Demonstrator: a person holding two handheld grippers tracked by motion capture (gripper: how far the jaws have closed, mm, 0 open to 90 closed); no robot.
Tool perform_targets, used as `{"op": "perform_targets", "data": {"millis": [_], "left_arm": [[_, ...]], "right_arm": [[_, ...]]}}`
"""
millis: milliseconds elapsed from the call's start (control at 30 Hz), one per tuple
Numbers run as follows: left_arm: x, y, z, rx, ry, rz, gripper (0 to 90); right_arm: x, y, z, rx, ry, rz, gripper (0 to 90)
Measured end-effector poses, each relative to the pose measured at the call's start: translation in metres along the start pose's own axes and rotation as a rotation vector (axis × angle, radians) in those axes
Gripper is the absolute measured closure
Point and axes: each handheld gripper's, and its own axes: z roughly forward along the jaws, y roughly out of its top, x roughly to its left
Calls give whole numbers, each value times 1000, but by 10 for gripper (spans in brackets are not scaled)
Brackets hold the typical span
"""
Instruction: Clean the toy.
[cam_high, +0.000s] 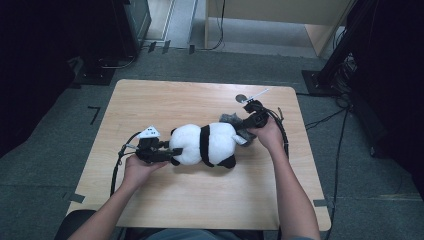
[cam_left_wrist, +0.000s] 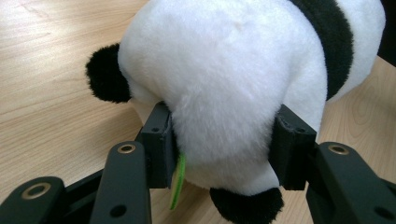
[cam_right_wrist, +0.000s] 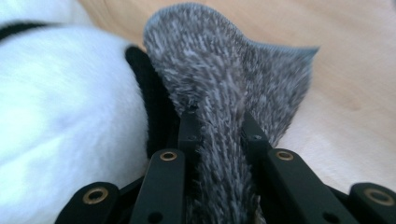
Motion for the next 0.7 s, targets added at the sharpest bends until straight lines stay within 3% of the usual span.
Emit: {"op": "perform_targets", "data": {"millis": [167,200,333,467,700], "left_arm": [[0,-1,0,-4,-4,-3,490],[0,-1,0,-4,-4,-3,489],[0,-1,0,-8,-8,-5,487],[0,-1,0,-9,-9,-5,483],[0,-1,0,-7,-6,1,478]], "right_arm": [[11,10,-27,-130,-10,-33,766],[11,10,-27,-130,-10,-33,766],[34,31,-44,-192,-3,-77,766],[57,50,-41,-197,12,-126,765],[96,80,-16,-189,48,-210,764]]}}
